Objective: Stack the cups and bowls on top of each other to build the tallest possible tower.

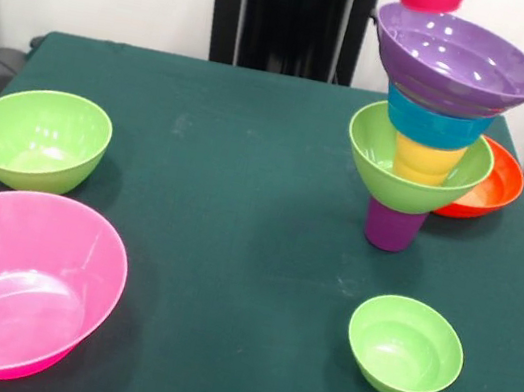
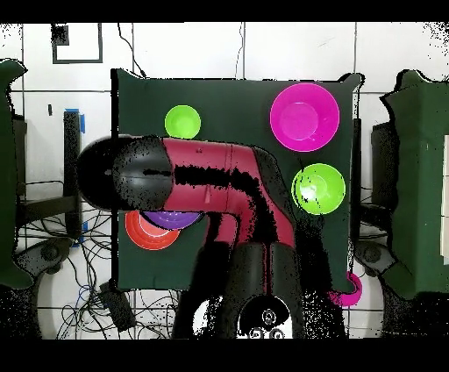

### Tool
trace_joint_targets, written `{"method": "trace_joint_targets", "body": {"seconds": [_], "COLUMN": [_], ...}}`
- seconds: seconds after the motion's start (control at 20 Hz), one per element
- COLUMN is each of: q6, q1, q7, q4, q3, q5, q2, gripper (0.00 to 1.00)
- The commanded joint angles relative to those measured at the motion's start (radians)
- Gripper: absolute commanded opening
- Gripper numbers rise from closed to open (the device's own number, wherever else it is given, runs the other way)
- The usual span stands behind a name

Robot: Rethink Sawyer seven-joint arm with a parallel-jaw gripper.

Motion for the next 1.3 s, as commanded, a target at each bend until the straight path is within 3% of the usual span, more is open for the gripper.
{"method": "trace_joint_targets", "body": {"seconds": [0.05, 0.4, 1.0, 1.3], "q6": [0.024, 0.094, 0.180, 0.048], "q1": [0.052, 0.105, 0.191, 0.176], "q7": [0.166, 0.179, 0.221, 0.219], "q4": [0.005, -0.059, -0.138, -0.063], "q3": [-0.024, -0.067, -0.121, -0.127], "q5": [-0.118, -0.158, -0.139, -0.096], "q2": [0.096, 0.104, 0.119, 0.134], "gripper": [0.00, 0.00, 0.00, 0.00]}}
